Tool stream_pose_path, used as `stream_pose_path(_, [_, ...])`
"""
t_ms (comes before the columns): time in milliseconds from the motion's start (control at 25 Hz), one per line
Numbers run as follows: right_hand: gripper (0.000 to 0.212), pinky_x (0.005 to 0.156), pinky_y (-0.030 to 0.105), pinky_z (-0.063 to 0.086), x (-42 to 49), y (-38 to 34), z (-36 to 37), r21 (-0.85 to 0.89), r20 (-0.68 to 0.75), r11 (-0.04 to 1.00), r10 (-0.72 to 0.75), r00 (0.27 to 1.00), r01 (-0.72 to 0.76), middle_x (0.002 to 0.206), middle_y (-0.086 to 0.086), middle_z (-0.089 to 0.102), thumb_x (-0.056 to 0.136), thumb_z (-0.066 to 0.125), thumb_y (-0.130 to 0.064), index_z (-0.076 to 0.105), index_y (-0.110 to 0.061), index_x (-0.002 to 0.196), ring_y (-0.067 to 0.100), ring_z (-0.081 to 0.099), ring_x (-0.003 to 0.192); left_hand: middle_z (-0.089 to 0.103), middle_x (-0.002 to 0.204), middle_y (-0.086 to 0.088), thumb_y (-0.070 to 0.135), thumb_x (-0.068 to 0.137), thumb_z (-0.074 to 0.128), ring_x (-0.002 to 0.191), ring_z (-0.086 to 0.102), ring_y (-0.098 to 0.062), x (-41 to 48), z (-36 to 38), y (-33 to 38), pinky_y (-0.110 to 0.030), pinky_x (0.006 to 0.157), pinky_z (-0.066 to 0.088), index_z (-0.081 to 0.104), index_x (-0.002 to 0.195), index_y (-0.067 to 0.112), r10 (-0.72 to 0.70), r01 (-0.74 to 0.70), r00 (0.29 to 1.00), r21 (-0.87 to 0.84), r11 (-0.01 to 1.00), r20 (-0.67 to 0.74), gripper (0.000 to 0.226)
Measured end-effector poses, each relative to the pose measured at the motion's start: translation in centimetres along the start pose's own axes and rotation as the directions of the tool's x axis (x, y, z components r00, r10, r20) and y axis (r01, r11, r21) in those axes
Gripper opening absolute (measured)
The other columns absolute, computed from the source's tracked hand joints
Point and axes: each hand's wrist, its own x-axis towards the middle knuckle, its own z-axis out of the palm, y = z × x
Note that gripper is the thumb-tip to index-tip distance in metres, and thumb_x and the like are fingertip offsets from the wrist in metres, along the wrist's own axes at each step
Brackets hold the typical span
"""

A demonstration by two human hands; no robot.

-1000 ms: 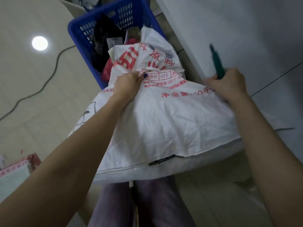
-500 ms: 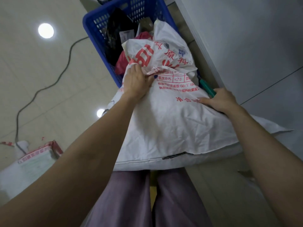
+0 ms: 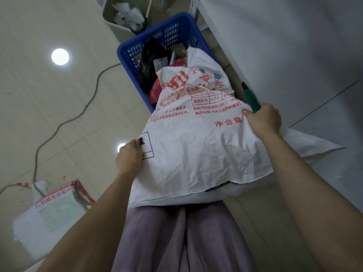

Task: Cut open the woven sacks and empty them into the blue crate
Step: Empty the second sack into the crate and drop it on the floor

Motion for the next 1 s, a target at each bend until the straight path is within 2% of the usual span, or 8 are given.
stream_pose_path(120, [0.036,0.081,0.035,0.049,-1.2,-0.5,-4.3,0.256,-0.143,0.967,0.034,0.989,0.004,0.106,0.013,0.068,0.083,0.071,-0.028,0.065,-0.005,0.110,0.030,0.063,0.095,0.062,0.095,-0.023,0.037,0.101,0.030,0.088,0.055,-0.040,-0.5,-3.9,3.2,-0.034,0.065,0.030,0.055,0.086,0.003,0.102,-0.126,0.958,-0.075,0.989,-0.267,0.044])
stream_pose_path(240, [0.038,0.077,0.027,0.045,-2.3,0.0,-6.8,0.243,-0.141,0.969,0.078,0.987,-0.042,0.111,0.012,0.066,0.085,0.069,-0.026,0.063,-0.004,0.115,0.028,0.062,0.101,0.062,0.093,-0.021,0.039,0.101,0.030,0.085,0.054,-0.039,-1.4,-7.6,6.8,-0.035,0.063,0.029,0.056,0.086,0.004,0.277,-0.301,0.885,-0.005,0.954,-0.375,0.046])
stream_pose_path(320, [0.037,0.079,0.030,0.047,-3.0,-0.6,-7.2,0.323,-0.152,0.946,0.077,0.985,-0.024,0.111,0.012,0.067,0.084,0.069,-0.025,0.063,-0.004,0.115,0.028,0.062,0.101,0.063,0.092,-0.020,0.040,0.101,0.028,0.085,0.055,-0.039,-1.3,-8.8,7.5,-0.036,0.062,0.030,0.058,0.088,0.004,0.326,-0.340,0.848,0.044,0.939,-0.418,0.048])
stream_pose_path(440, [0.036,0.077,0.029,0.048,-4.0,-0.5,-7.7,0.327,-0.155,0.945,0.068,0.986,-0.014,0.106,0.011,0.068,0.083,0.069,-0.023,0.064,-0.004,0.113,0.028,0.063,0.096,0.063,0.101,-0.026,0.042,0.101,0.025,0.093,0.057,-0.043,-1.3,-9.8,6.9,-0.038,0.068,0.038,0.062,0.102,0.002,0.375,-0.333,0.872,0.182,0.925,-0.313,0.054])
stream_pose_path(520, [0.032,0.073,0.027,0.046,-3.7,-0.5,-8.1,0.397,-0.115,0.918,0.063,0.991,-0.012,0.101,0.010,0.066,0.082,0.070,-0.018,0.064,-0.002,0.110,0.023,0.060,0.088,0.063,0.101,-0.027,0.043,0.100,0.025,0.093,0.058,-0.043,-1.6,-10.3,6.2,-0.039,0.070,0.040,0.063,0.103,0.003,0.374,-0.333,0.885,0.185,0.925,-0.278,0.056])
stream_pose_path(720, [0.033,0.079,0.032,0.051,-3.6,1.5,-7.3,0.336,-0.004,0.942,0.018,1.000,-0.016,0.100,0.012,0.064,0.085,0.067,-0.015,0.062,-0.002,0.116,0.027,0.061,0.089,0.060,0.113,-0.025,0.043,0.100,0.028,0.103,0.056,-0.041,-2.9,-8.8,4.8,-0.039,0.080,0.043,0.062,0.111,0.003,0.251,-0.223,0.956,0.182,0.958,-0.150,0.054])
stream_pose_path(840, [0.033,0.072,0.028,0.047,-4.6,4.0,-5.4,0.306,0.091,0.949,0.054,0.994,-0.079,0.093,0.008,0.059,0.086,0.065,-0.012,0.060,-0.001,0.116,0.023,0.057,0.082,0.060,0.115,-0.024,0.044,0.101,0.026,0.105,0.055,-0.039,-3.7,-6.8,3.0,-0.037,0.079,0.041,0.059,0.113,0.002,0.212,-0.190,0.975,0.242,0.952,-0.069,0.055])
stream_pose_path(1000, [0.033,0.069,0.027,0.045,-7.1,5.5,-4.9,0.349,0.112,0.926,0.111,0.988,-0.144,0.100,0.012,0.062,0.088,0.064,-0.014,0.058,-0.002,0.118,0.022,0.056,0.079,0.062,0.110,-0.024,0.045,0.100,0.024,0.101,0.056,-0.040,-5.4,-5.6,1.9,-0.037,0.074,0.039,0.061,0.107,0.003,0.259,-0.228,0.955,0.206,0.952,-0.141,0.056])
